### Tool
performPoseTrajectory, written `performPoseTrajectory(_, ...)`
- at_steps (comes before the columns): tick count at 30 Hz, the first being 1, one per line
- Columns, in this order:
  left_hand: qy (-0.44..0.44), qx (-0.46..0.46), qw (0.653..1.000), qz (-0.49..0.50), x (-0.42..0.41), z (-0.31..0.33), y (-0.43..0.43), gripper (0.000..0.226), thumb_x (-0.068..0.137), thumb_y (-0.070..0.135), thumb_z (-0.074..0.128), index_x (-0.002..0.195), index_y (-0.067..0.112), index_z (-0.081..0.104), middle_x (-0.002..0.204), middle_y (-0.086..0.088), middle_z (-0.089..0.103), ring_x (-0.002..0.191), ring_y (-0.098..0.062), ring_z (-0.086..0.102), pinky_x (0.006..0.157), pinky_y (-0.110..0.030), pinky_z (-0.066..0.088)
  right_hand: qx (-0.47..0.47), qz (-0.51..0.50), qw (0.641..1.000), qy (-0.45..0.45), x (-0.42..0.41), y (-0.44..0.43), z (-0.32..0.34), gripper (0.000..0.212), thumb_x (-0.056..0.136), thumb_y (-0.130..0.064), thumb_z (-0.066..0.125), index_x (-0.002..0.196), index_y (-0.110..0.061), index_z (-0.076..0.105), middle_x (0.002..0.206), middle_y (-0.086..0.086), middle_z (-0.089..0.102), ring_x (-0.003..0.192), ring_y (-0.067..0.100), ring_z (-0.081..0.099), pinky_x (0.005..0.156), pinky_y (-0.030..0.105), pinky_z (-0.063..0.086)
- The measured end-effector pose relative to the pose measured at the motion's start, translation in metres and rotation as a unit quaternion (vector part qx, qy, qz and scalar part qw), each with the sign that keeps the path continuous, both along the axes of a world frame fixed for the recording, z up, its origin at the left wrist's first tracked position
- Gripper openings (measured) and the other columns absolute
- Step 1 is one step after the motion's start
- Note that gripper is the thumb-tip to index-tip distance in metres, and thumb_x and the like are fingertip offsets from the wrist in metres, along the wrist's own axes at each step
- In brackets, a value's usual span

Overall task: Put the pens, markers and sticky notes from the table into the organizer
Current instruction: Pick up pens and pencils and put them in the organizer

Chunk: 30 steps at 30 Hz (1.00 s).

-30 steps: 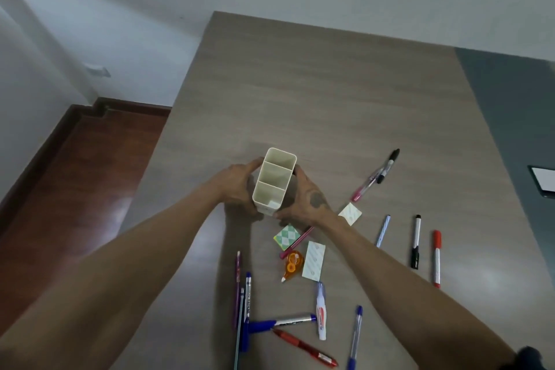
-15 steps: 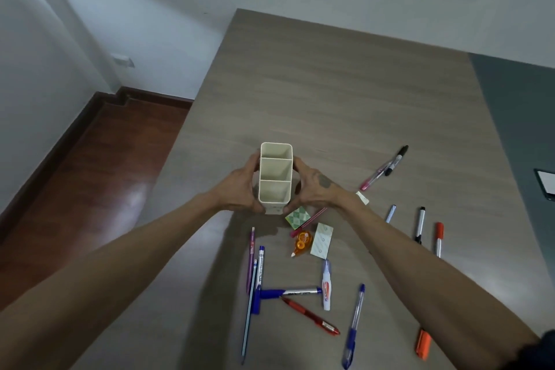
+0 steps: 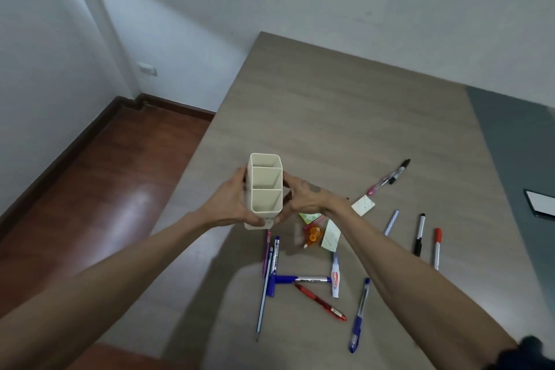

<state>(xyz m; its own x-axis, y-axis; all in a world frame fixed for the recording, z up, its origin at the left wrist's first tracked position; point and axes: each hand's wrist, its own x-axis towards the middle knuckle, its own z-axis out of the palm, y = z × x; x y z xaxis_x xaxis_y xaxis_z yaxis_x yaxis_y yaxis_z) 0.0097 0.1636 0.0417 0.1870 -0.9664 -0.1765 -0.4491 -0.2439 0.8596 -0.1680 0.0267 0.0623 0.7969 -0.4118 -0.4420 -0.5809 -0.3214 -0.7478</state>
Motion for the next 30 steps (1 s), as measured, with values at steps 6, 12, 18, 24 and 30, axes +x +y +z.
performPoseTrajectory(6,0.007,-0.018,1.0,0.016,0.001,0.008,0.013,0.116,0.052,0.021,0.098,0.148,0.027,0.035,0.127,0.021,0.06,0.114,0.001,0.062,0.09,-0.024,0.054,0.014,0.011,1.0,-0.007,0.005,0.01,0.01,0.107,0.058,-0.007,0.093,0.146,-0.028,0.035,0.138,-0.011,0.054,0.104,0.006,0.066,0.095,0.033,0.055)
performPoseTrajectory(12,0.01,-0.026,0.999,0.038,0.005,0.006,0.025,0.119,0.051,0.025,0.095,0.152,0.029,0.032,0.131,0.014,0.059,0.112,-0.001,0.061,0.089,-0.027,0.053,-0.008,-0.053,0.998,0.034,0.005,0.02,-0.002,0.114,0.059,-0.017,0.092,0.151,-0.032,0.027,0.145,0.001,0.051,0.101,0.024,0.07,0.086,0.042,0.059)
performPoseTrajectory(18,-0.003,-0.027,0.997,0.073,0.018,-0.007,0.053,0.118,0.056,0.016,0.097,0.152,0.031,0.03,0.128,0.014,0.063,0.106,0.002,0.062,0.077,-0.011,0.048,-0.139,-0.092,0.955,0.244,-0.013,0.082,-0.059,0.055,0.078,-0.019,0.073,0.123,-0.01,0.044,0.112,0.012,0.058,0.094,0.028,0.061,0.079,0.039,0.058)
performPoseTrajectory(24,-0.007,-0.027,0.997,0.072,0.02,-0.015,0.073,0.118,0.053,0.02,0.096,0.151,0.036,0.031,0.129,0.015,0.066,0.108,-0.003,0.067,0.084,-0.016,0.054,-0.164,-0.173,0.95,0.2,-0.012,0.103,-0.082,0.053,0.082,-0.016,0.063,0.129,-0.004,0.044,0.103,0.012,0.057,0.089,0.023,0.054,0.083,0.04,0.054)
performPoseTrajectory(30,-0.003,-0.022,0.997,0.067,0.012,-0.021,0.079,0.115,0.051,0.02,0.095,0.148,0.039,0.034,0.127,0.016,0.067,0.107,-0.001,0.068,0.082,-0.012,0.053,-0.148,-0.235,0.947,0.159,-0.011,0.104,-0.082,0.048,0.082,-0.018,0.065,0.124,-0.011,0.043,0.105,0.01,0.059,0.104,0.032,0.06,0.072,0.036,0.05)
